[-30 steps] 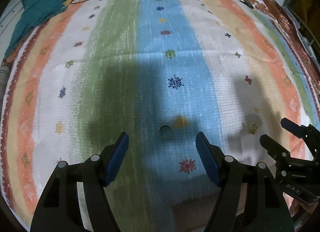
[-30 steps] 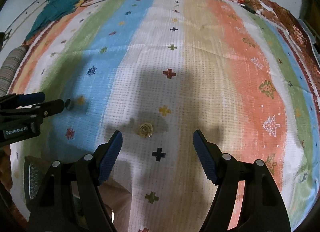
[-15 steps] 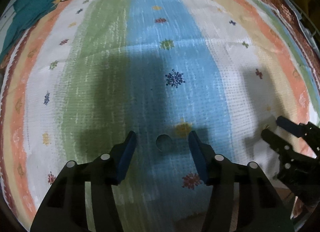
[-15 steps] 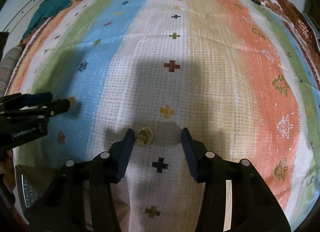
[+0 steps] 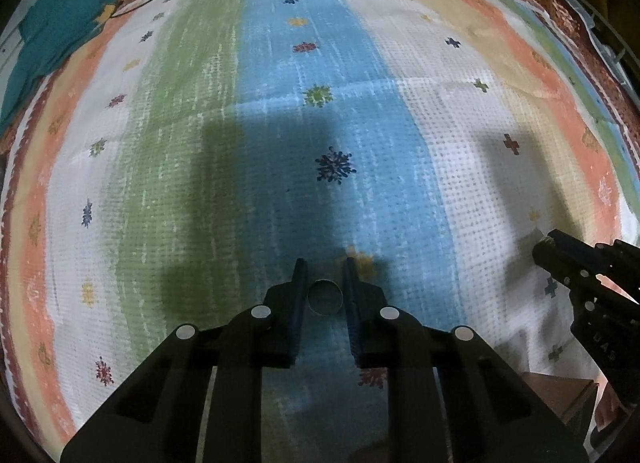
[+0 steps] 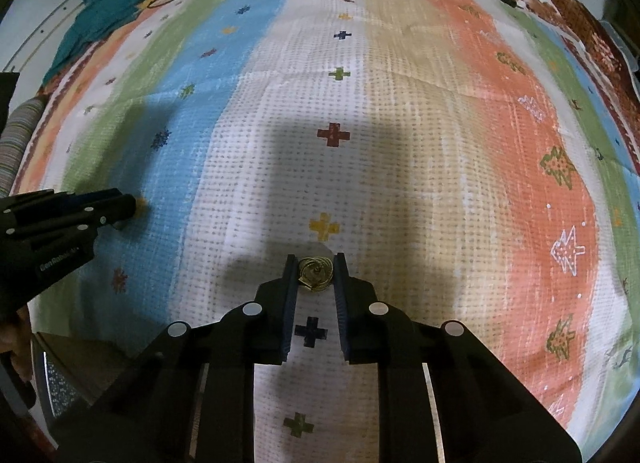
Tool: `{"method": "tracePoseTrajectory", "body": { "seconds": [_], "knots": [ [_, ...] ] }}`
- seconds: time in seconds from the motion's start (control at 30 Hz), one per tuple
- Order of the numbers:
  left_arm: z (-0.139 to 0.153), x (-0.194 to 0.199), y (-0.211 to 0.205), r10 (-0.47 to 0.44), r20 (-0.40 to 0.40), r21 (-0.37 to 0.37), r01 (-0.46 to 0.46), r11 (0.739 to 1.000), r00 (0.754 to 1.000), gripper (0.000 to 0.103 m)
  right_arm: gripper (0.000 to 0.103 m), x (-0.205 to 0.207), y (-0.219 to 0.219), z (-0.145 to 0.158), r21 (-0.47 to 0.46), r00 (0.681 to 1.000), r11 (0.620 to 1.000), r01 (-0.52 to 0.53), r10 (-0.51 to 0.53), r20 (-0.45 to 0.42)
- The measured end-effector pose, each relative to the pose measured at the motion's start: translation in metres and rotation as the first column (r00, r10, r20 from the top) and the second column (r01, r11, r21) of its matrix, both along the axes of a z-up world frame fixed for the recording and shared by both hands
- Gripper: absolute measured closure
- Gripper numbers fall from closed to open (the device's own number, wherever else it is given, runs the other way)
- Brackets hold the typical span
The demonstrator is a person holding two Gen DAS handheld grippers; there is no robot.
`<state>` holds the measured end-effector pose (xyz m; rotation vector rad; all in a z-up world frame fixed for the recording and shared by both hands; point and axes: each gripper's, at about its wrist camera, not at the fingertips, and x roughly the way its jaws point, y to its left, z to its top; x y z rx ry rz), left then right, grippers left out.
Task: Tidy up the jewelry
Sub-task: 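Close left tool on the dark ring while right tool grasps the gold ring, then lift both rings and carry them over the silver tin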
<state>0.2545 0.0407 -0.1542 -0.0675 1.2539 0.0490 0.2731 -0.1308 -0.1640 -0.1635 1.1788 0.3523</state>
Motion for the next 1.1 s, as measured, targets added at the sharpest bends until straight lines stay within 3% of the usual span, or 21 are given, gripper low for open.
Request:
{"method": "tracePoseTrajectory", "body": {
  "seconds": [1.1],
  "knots": [
    [0.076,-0.050,-0.031,-0.079,0.157,0.020,0.076,0.997,0.984,0.086,0.085,-0.048,0.003,0.064,0.052,0.987,0.998,-0.035,0.027,0.156]
  ]
}}
